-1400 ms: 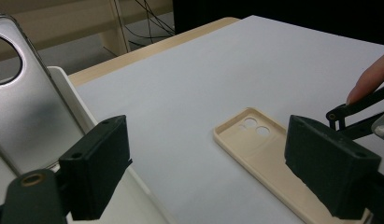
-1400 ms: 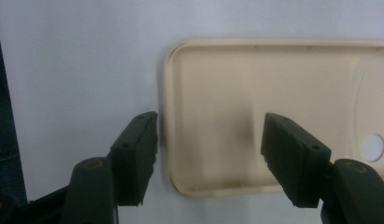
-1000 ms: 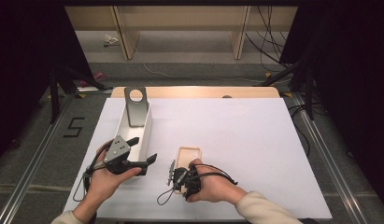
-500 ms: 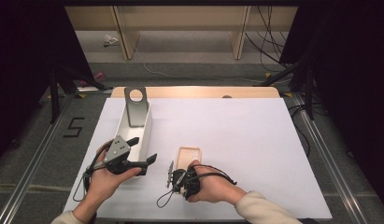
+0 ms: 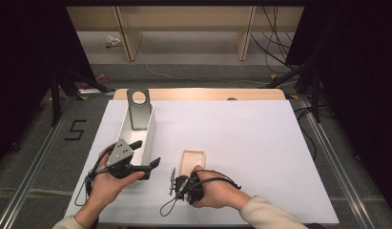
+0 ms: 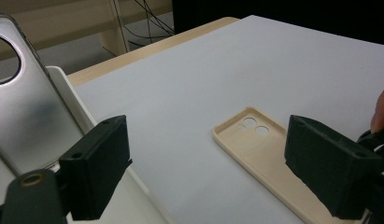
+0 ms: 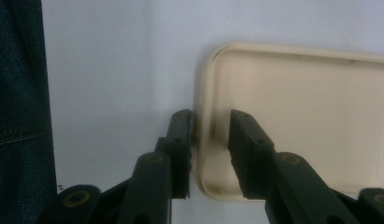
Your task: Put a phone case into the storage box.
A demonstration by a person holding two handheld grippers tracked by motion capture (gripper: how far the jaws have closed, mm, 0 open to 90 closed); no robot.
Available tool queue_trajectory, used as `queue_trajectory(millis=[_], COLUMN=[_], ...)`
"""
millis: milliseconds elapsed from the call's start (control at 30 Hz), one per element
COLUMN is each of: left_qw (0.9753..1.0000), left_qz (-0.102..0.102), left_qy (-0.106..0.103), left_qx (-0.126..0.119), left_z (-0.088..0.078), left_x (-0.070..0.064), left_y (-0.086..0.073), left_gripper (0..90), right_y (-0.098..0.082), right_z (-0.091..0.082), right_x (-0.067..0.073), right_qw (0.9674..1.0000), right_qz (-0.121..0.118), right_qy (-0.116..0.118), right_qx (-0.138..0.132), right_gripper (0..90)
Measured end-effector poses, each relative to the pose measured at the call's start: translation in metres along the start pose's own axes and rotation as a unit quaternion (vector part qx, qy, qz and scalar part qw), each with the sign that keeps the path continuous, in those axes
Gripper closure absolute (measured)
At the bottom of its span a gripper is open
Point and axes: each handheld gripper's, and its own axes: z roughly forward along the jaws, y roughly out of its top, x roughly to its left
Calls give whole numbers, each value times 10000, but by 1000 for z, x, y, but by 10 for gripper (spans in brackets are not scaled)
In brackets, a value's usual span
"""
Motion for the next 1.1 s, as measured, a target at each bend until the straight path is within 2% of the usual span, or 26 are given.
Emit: queue_trajectory(millis=[333, 533, 733, 900, 1100], left_qw=[10000, 10000, 10000, 10000, 10000], left_qz=[0, 0, -3, 1, -2], left_qy=[-3, -4, -1, -3, -3], left_qx=[-10, -2, -9, -4, -1], left_z=[0, 0, -1, 0, -1], left_x=[0, 0, 0, 0, 0], left_y=[0, 0, 0, 0, -1], left_gripper=[140, 140, 140, 140, 140], right_y=[0, 0, -1, -2, -7], right_z=[-1, -1, -2, -2, -9], right_x=[2, 1, 2, 2, -2], right_qw=[10000, 9999, 9999, 9998, 9992], right_qz=[0, -61, -20, 79, 198], right_qy=[73, 115, 113, 154, 182], right_qx=[38, 91, 84, 15, -288], right_gripper=[845, 865, 871, 876, 878])
